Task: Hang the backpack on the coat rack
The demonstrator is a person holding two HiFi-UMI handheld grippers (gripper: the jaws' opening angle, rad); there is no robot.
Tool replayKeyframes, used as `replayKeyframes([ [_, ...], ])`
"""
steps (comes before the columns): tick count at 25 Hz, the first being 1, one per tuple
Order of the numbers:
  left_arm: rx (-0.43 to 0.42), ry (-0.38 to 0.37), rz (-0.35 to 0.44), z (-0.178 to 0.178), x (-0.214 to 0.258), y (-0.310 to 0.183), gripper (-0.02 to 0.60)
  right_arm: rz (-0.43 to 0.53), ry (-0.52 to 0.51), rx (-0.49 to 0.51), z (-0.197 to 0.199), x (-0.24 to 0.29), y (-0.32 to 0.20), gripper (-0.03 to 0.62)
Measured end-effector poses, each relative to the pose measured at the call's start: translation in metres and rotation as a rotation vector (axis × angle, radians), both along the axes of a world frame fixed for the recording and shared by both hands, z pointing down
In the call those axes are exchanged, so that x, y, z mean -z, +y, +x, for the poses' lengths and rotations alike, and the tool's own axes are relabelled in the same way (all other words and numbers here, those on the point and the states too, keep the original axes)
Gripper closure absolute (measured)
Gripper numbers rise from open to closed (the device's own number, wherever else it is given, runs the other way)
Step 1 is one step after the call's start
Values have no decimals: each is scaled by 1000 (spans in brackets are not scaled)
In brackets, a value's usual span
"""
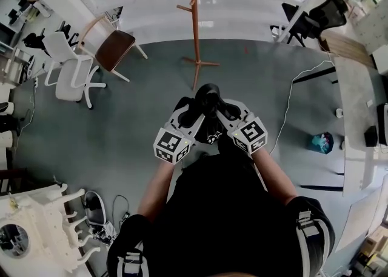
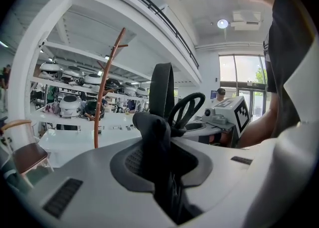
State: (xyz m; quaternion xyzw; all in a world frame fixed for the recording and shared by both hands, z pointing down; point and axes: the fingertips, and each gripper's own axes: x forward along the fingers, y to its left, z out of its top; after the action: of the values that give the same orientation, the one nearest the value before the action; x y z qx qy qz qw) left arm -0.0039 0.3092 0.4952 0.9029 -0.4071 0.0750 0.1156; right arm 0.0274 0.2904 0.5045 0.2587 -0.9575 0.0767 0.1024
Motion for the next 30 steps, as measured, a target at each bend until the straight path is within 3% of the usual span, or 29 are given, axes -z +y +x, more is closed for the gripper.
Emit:
replayKeyframes([
  [17,94,-17,-18,21,8,-135,495,-27,-19,98,20,6,-138,513],
  [30,195,-11,-39,41,6,-206,497,-46,-11,207,38,2,-211,514],
])
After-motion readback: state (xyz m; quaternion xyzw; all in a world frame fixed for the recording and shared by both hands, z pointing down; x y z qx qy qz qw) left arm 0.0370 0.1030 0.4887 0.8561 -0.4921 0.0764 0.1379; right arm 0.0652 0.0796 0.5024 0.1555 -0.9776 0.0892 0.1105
